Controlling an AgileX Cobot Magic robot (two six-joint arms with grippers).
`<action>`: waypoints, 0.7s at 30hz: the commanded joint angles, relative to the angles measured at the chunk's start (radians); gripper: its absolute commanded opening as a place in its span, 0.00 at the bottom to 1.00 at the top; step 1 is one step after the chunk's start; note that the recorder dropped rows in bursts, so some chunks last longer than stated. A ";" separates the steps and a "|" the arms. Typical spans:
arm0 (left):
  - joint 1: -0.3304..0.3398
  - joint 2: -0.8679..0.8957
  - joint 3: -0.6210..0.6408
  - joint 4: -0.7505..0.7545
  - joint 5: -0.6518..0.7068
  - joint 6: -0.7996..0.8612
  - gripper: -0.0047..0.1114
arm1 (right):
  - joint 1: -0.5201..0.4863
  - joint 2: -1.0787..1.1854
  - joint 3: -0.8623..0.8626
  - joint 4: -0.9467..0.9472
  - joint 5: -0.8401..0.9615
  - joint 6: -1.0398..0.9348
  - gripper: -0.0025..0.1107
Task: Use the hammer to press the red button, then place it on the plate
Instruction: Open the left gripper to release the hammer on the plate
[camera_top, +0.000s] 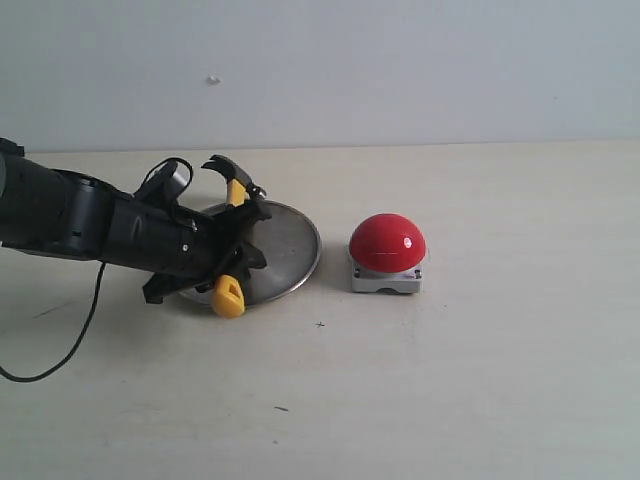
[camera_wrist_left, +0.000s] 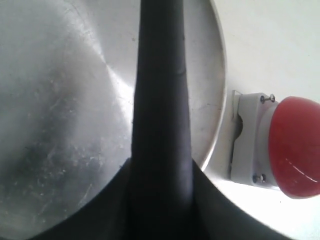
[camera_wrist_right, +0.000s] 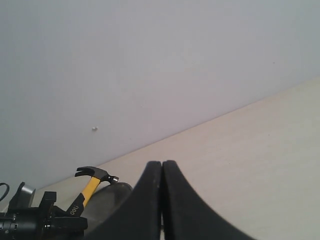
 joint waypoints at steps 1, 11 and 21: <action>-0.006 -0.009 -0.016 -0.006 0.023 0.016 0.34 | 0.002 -0.005 0.003 0.000 -0.008 -0.002 0.02; -0.006 -0.009 0.003 -0.006 0.045 0.012 0.36 | 0.002 -0.005 0.003 0.000 -0.008 -0.002 0.02; -0.004 -0.009 0.018 -0.006 0.067 0.008 0.38 | 0.002 -0.005 0.003 0.000 -0.008 -0.002 0.02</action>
